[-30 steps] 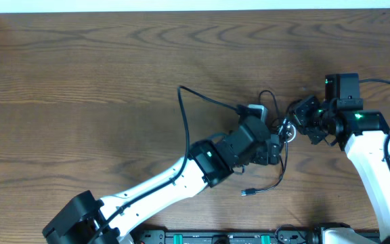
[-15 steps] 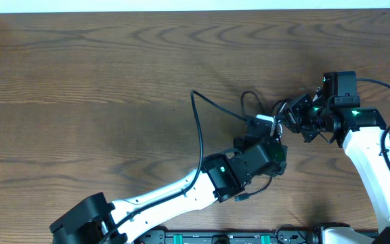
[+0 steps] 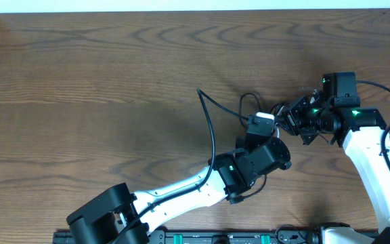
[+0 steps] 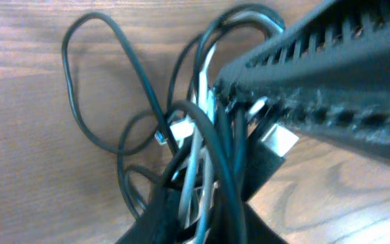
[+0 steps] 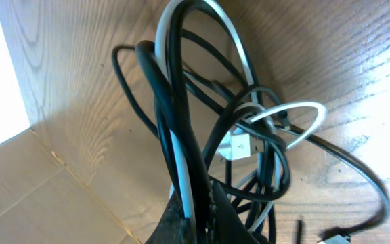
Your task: Untangle cables
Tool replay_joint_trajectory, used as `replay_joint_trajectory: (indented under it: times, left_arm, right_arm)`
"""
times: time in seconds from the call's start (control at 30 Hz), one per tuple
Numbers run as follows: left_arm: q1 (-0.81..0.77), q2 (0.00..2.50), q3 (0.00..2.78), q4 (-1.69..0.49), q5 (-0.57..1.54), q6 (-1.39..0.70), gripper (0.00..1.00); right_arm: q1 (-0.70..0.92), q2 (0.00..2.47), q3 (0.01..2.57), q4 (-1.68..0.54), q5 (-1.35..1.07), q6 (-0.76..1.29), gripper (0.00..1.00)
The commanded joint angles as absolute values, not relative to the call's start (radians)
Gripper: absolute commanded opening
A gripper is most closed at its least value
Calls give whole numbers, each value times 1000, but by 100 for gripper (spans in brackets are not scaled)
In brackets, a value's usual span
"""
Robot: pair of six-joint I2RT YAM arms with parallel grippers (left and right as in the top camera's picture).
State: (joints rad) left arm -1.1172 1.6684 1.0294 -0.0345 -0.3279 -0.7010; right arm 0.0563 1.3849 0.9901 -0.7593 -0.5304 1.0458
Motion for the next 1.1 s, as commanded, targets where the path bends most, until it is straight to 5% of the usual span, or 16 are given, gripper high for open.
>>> replay_joint_trajectory:
  times: [0.0,0.5,0.67,1.07]
  left_arm:
    - [-1116,1668,1045,2,-405,-700,8]
    - [-905,1394,1045,-286,-356,-807,8]
    - [-768,1394,1045,-291,-135,-806,8]
    - [-762,1537,1044,-298,-89,-814,8]
  right_arm:
    - [52,1385,1013,-779,-534,996,1]
    - [52,1385,1013,-831,-349,610,1]
    - [52,1385,1014,-790,-849,234,1]
    - [-150,1285,1014,-665,-1343,36,1]
